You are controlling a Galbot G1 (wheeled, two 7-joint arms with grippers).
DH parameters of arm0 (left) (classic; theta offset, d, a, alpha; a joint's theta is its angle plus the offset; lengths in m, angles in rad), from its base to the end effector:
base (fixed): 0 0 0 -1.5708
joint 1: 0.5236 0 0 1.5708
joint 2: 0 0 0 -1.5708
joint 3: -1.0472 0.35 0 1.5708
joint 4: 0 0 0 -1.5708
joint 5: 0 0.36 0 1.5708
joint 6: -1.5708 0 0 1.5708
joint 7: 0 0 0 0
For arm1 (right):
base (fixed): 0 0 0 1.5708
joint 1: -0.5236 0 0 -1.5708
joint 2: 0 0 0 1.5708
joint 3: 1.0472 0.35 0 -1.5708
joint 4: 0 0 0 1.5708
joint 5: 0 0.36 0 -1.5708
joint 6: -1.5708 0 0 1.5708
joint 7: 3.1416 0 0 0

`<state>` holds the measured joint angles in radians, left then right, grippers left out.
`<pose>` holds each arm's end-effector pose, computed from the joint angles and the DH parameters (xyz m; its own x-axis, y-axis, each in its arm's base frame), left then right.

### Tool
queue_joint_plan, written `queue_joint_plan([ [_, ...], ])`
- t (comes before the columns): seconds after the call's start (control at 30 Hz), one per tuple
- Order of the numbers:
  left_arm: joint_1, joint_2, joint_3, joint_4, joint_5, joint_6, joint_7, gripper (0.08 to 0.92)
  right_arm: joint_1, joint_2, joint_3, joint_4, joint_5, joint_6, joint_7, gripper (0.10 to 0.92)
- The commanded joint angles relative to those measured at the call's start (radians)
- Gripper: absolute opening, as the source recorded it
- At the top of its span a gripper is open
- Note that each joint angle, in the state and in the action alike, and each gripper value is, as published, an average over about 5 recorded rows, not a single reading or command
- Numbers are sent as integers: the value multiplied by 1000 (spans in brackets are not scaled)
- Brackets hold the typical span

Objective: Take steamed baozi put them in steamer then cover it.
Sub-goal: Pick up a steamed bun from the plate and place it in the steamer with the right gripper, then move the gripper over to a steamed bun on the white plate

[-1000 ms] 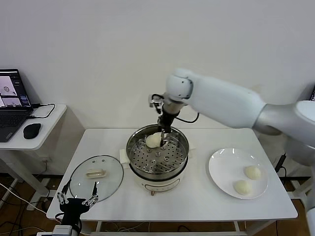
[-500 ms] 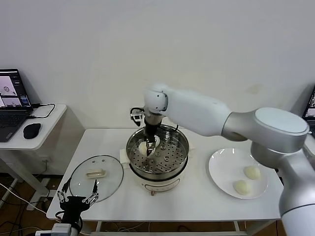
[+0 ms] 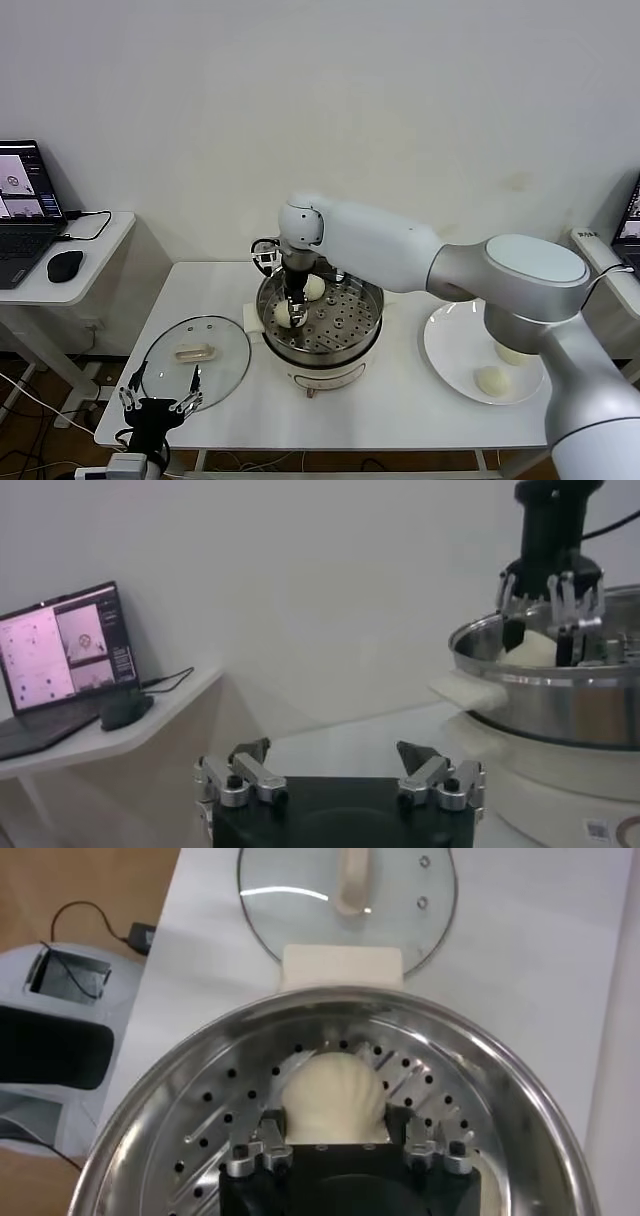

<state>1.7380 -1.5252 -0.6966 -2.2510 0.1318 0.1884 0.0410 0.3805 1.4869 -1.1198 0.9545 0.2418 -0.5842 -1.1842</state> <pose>0.1352 0.0538 -0.2691 -0.9750 -0.1147 0.1902 -0.0614 0.9622 0.2655 0.5717 0.2452 -0.1039 -0.0420 -0.1840 0.9820 -0.9695 -0.2299 -0.0846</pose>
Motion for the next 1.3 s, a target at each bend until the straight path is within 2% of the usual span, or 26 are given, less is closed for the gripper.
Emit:
queue_joint_plan([
  [0.03,-1,-1,3,2,1,0,0,823,-11,10,6,-10,-9,0,19,773],
  [0.1,-2,-1,1,4,2,0,0,823,-6,-1,16,-2,-6,-1,19,808],
  [0.3,-4,-3,2,0,6,2,4,823,47,-116,51,114,4,-4,-2,822],
  [0.57,1,2,12,-6,9,5,12,823,171,-438,99,369,-13,52,-100,823],
  [0.73,11,13,19,-8,-4,6,16,823,178,-642,122,471,-43,82,-125,823],
  [1.0,31,28,21,-16,-15,10,20,823,90,-961,168,612,-136,151,-146,823],
  [1.13,41,29,26,-21,-12,10,21,823,-2,-1057,201,649,-189,179,-147,823],
  [1.3,49,27,33,-19,-5,11,21,823,-167,-1102,297,649,-266,208,-143,822],
])
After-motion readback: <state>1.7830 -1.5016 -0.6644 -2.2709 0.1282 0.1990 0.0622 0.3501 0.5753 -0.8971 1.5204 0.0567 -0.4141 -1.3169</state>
